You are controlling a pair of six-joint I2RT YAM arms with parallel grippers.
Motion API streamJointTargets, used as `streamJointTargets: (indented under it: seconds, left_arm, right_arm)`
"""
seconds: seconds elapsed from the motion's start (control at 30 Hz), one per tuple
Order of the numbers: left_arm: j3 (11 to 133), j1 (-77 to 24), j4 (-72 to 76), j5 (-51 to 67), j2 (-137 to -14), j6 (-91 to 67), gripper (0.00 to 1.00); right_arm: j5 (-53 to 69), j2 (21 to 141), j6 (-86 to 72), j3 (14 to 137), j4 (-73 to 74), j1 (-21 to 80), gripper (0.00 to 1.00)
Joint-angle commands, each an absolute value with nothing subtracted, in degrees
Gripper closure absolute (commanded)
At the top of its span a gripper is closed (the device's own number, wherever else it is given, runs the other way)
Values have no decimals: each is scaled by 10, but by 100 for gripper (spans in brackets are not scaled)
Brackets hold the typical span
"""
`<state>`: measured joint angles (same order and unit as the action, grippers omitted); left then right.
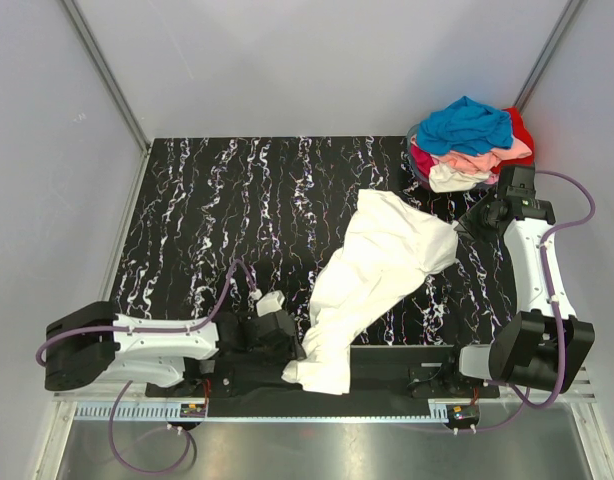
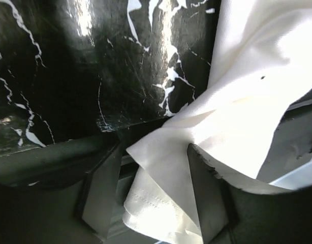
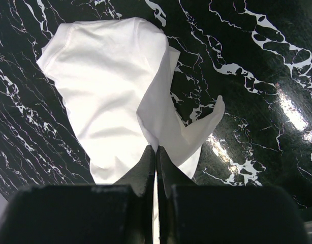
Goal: Fold and stack the t-shirts
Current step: Flatten the tshirt out
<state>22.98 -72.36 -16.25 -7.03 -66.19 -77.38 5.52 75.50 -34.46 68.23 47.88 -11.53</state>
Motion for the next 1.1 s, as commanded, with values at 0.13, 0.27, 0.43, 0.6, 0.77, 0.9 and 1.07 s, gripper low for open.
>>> streamJointTargets:
  seconds: [0.13,0.27,0.43,0.6,0.77,0.9,1.07]
  left_arm:
    - [216,-729,-129,-71,-638,-801,67]
    - [221,-729,-141,-76,-640,-799,85]
    - [283,-729,-235,-115,-624,-784,100]
    - [367,-728,-411,-183,-591,-764,100]
    - [403,-728,-471,-205,-567,-739,96]
    - [416,-727,-490,-230,-563,-728,87]
    - [401,-711,-469,-249,-577,-702,77]
  right_arm:
    - [60,749,-345,693,466,-116,100]
    - [58,748,-344,690,467,-116,100]
    - [64,741,-345,698,475,-116,100]
    - [87,730,-348,712,491,-116,100]
    - [102,713,-350,713,501,-116,100]
    - [115,703,-348,707,503,-116,100]
    - [124,697,-348,687,498,-116,100]
